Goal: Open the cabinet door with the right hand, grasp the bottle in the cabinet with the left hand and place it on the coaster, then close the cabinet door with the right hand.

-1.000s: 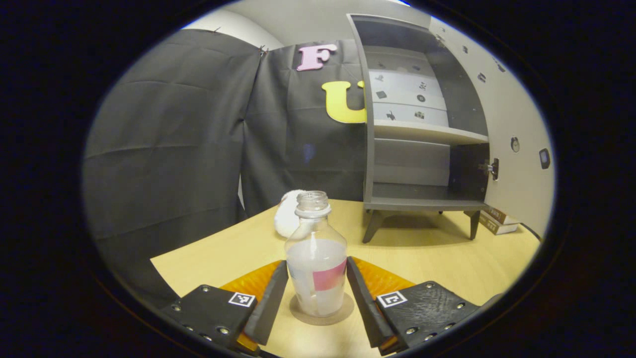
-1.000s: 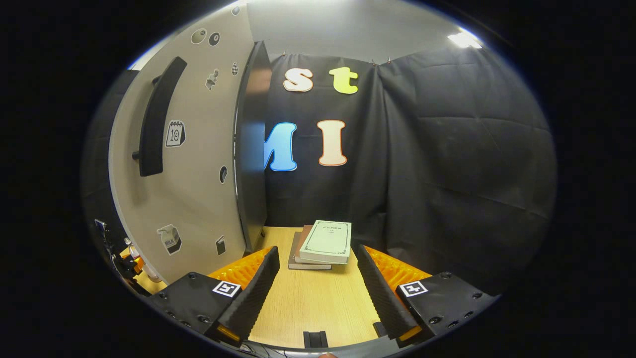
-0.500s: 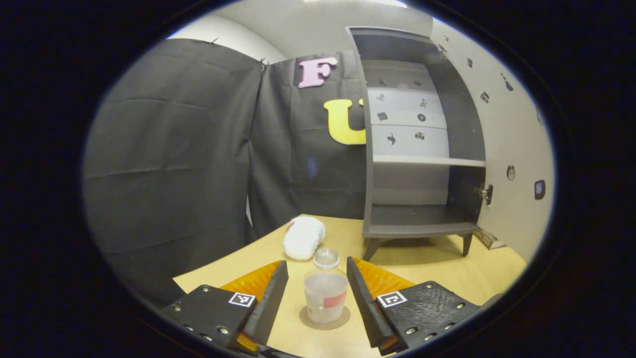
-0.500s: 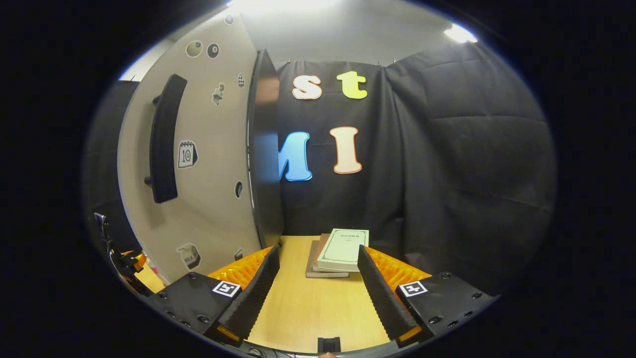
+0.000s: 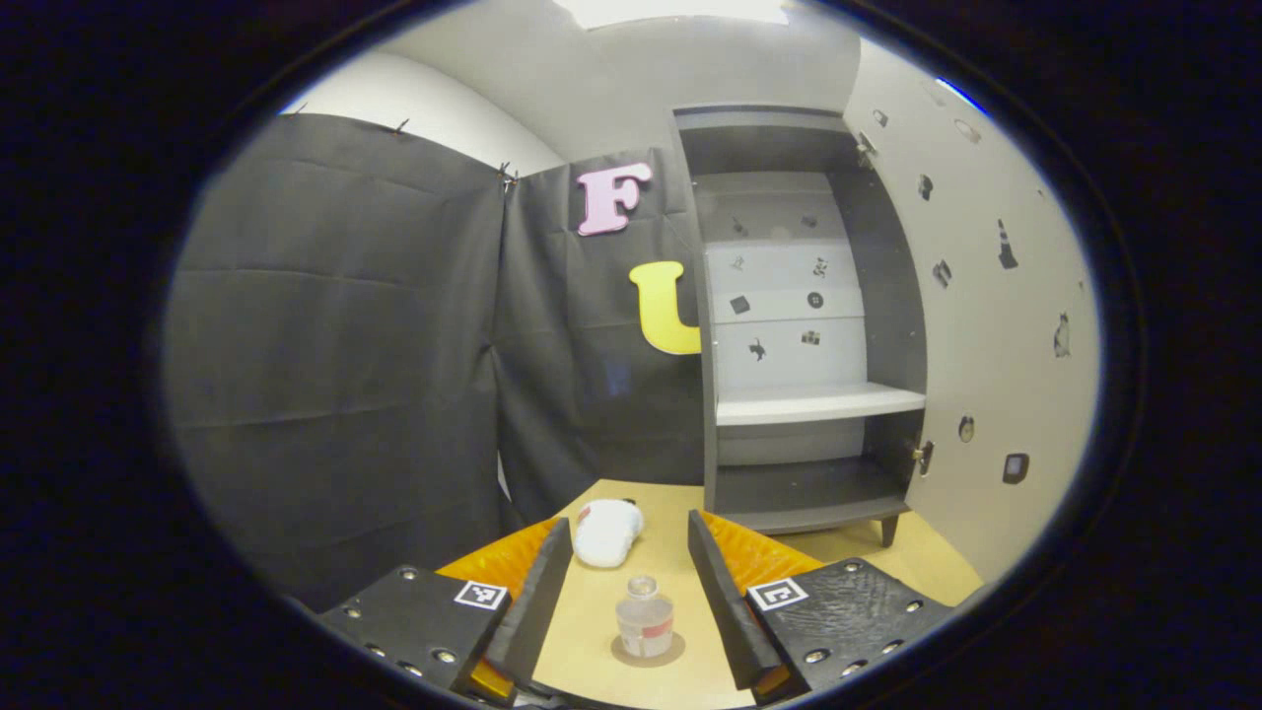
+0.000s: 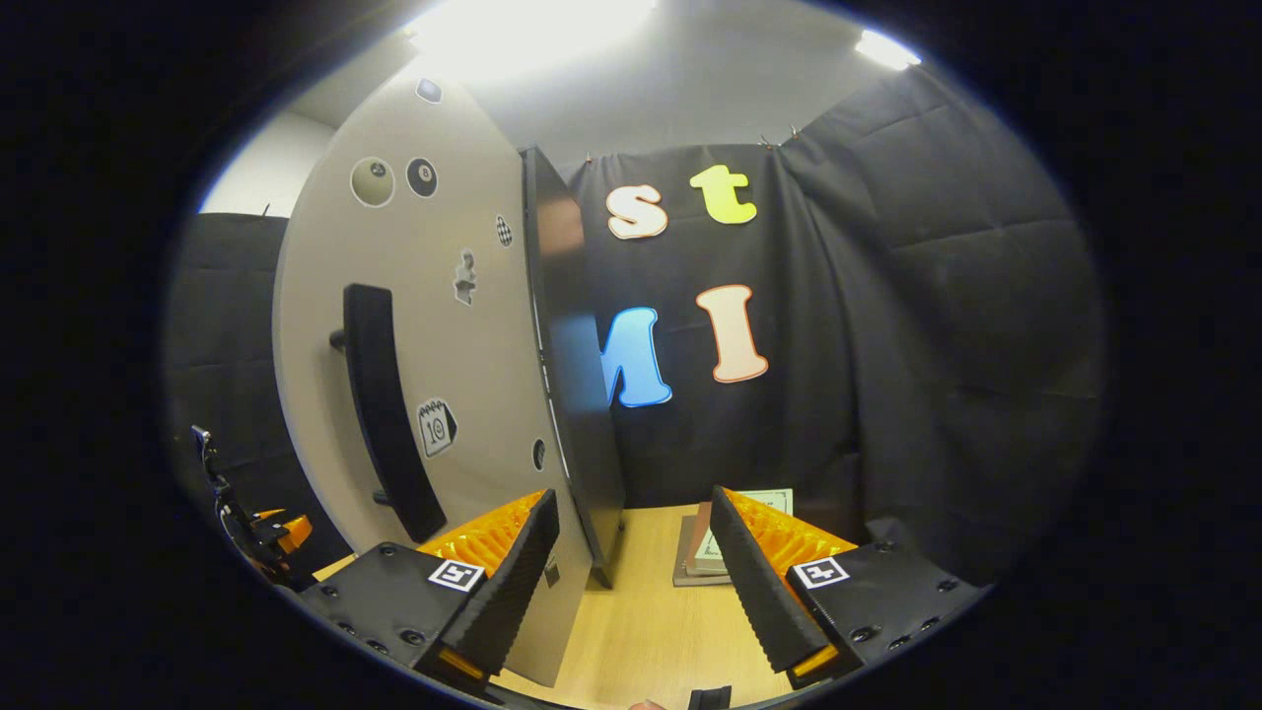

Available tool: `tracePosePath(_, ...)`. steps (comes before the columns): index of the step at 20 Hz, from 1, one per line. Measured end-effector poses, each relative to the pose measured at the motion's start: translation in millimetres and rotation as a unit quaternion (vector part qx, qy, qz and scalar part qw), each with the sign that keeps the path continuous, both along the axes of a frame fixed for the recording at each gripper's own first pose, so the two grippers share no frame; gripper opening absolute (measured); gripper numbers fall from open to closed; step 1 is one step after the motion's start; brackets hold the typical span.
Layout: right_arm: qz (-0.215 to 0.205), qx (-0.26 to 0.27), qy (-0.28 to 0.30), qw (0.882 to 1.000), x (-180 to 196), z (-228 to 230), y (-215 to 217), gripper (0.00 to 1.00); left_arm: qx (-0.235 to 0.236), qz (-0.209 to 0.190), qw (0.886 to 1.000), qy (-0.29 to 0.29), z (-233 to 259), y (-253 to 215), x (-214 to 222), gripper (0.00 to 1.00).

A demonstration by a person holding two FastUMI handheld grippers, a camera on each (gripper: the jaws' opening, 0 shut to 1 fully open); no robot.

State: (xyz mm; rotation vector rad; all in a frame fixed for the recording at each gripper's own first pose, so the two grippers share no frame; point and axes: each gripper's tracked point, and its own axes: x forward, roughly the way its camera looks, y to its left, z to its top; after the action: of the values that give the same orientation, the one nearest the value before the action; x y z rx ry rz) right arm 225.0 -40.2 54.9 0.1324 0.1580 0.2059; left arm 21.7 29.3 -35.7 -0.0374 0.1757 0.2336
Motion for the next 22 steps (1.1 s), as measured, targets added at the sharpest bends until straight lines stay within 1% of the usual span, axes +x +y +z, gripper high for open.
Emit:
tracePosePath(1,0.001,-0.001,-0.002,1.0,-1,7,3,0.98,-0.007,-0.001,1.0,0.0,4,2,-2,0.72)
tracePosePath(3,0.006,0.002,-0.003,1.0,-3,17,15,0.98,-0.025,-0.005,1.0,0.004,10,6,-5,0.75)
tracePosePath(5,0.013,0.006,-0.005,1.0,-3,25,28,0.98,-0.036,-0.012,0.999,0.005,18,13,-4,0.72)
tracePosePath(6,0.011,0.003,-0.005,1.0,-2,26,32,0.98,-0.034,-0.014,0.999,0.005,22,18,-4,0.72)
tracePosePath(10,-0.022,-0.022,-0.007,0.999,-4,29,35,0.97,-0.004,-0.019,1.0,-0.01,40,54,-3,0.71)
tracePosePath(11,-0.031,-0.025,-0.008,0.999,-5,30,35,0.97,-0.003,-0.021,1.0,-0.013,42,59,-4,0.73)
tracePosePath(12,-0.037,-0.026,-0.008,0.999,-5,30,36,0.97,-0.005,-0.022,1.0,-0.016,42,64,-2,0.72)
tracePosePath(15,-0.047,-0.021,-0.005,0.999,-7,29,42,0.97,-0.02,-0.027,0.999,-0.016,35,75,5,0.72)
tracePosePath(18,-0.044,-0.027,-0.003,0.999,-13,30,58,0.97,-0.033,-0.033,0.999,-0.016,27,85,15,0.72)
tracePosePath(22,-0.025,-0.05,-0.005,0.998,-17,32,85,0.97,-0.041,-0.04,0.998,-0.017,19,95,23,0.73)
